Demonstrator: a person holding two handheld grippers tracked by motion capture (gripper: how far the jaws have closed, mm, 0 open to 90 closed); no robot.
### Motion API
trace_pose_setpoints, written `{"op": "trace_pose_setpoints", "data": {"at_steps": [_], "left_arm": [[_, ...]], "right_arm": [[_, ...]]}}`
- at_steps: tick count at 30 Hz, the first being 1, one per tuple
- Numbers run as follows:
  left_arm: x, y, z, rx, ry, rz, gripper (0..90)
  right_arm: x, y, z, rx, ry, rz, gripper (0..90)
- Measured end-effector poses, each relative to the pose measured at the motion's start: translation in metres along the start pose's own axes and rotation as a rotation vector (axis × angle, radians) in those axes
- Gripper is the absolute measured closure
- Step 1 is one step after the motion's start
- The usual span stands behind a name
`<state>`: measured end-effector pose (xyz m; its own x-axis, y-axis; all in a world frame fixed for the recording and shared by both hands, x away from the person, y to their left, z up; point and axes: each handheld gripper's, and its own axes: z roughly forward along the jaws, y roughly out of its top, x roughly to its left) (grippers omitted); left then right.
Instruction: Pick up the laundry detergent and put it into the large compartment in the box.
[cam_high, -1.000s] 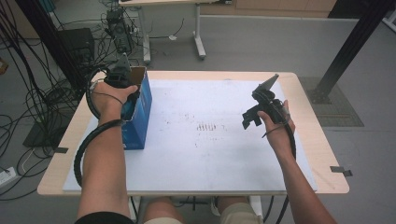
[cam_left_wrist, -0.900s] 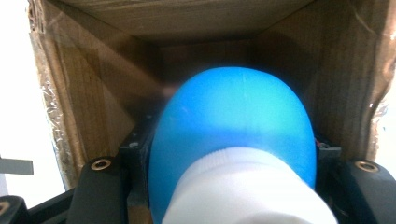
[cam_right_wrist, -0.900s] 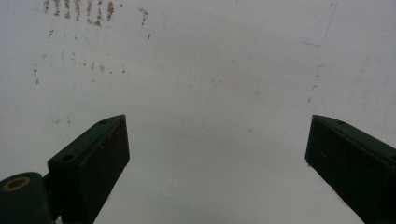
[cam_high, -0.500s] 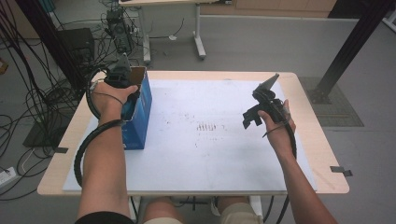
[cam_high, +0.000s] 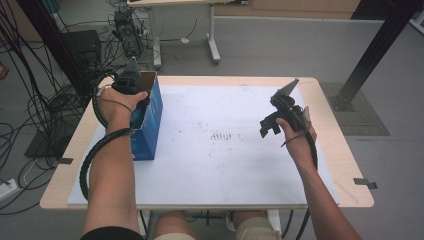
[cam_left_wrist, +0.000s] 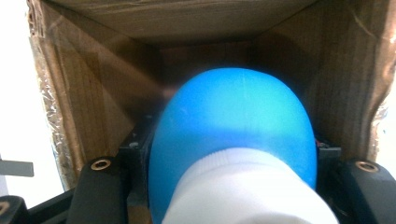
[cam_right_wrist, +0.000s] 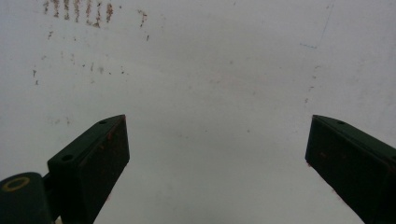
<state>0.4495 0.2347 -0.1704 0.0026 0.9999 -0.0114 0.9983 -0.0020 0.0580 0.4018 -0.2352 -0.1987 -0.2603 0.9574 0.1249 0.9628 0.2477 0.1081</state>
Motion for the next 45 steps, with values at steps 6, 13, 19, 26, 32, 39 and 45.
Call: {"op": "trace_pose_setpoints", "data": {"at_steps": [6, 13, 19, 26, 32, 39, 45], "left_arm": [[0.0, -0.001, 0.0003, -0.005, 0.005, 0.01, 36.9], [-0.0001, -0.0006, 0.0004, -0.004, 0.004, 0.012, 36.9], [-0.0003, -0.0001, 0.0005, -0.002, 0.005, 0.014, 36.9], [-0.0006, -0.0008, 0.0006, -0.005, 0.005, 0.014, 37.0], [-0.0016, -0.0002, 0.0006, -0.003, 0.007, 0.015, 37.0], [-0.0015, -0.0008, 0.0006, -0.005, 0.007, 0.015, 36.9], [-0.0019, -0.0009, 0.0006, -0.005, 0.009, 0.017, 36.2]], "right_arm": [[0.0008, 0.0002, 0.0009, 0.003, 0.002, 0.007, 6.2], [0.0004, -0.0001, 0.0006, 0.0, 0.003, 0.005, 6.1], [0.0003, -0.0002, 0.0007, 0.0, 0.001, 0.005, 6.2], [-0.0004, -0.0004, 0.0014, 0.001, 0.004, 0.006, 6.1], [-0.0015, -0.0003, 0.0012, 0.003, 0.007, 0.009, 6.2], [-0.0014, -0.0003, 0.0009, 0.003, 0.007, 0.007, 6.1], [-0.0012, -0.0002, 0.0009, 0.002, 0.007, 0.008, 6.1]]}}
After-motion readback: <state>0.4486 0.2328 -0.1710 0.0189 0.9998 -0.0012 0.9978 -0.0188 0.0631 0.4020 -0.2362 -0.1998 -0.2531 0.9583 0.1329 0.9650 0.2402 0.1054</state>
